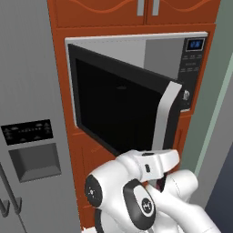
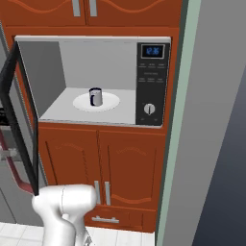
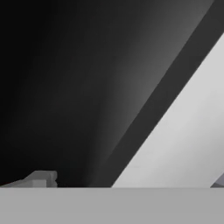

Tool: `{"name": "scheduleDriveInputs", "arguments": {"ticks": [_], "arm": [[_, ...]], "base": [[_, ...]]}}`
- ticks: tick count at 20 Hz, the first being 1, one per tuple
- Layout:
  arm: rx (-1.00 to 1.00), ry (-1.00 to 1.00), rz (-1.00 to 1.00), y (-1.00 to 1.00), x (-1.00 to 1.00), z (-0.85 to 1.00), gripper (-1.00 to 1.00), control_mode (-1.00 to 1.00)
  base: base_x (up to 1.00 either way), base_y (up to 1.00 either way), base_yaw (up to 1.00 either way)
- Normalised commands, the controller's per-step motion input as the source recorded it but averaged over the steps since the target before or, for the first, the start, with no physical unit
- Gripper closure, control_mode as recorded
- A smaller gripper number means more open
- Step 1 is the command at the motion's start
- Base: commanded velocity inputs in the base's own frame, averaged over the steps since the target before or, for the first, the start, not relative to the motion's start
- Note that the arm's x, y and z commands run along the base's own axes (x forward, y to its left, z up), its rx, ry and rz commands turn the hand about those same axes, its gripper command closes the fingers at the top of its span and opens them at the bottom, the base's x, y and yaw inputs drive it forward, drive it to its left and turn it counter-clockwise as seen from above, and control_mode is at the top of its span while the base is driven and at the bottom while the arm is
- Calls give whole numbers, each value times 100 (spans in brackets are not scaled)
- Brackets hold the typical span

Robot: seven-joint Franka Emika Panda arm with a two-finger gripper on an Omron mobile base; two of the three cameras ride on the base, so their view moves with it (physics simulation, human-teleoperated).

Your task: Pick the mug from the counter and place it inside the microwave. Then close the microwave.

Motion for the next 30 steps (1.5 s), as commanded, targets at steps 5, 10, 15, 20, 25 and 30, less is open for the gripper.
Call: {"name": "scheduleDriveInputs", "arguments": {"ticks": [5, 10, 15, 20, 25, 30], "arm": [[0, 0, 0, -19, 51, 0, -100, -100], [0, 0, 0, -20, 52, 1, -100, -100], [0, 0, 0, -22, 55, 5, -100, -100], [0, 0, 0, -22, 61, 2, -100, -100], [0, 0, 0, -23, 61, 5, -100, -100], [0, 0, 2, -31, 66, 4, -100, -100]], "base": [[0, 0, 0], [0, 0, 0], [0, 0, 0], [0, 0, 0], [0, 0, 0], [0, 0, 0]]}}
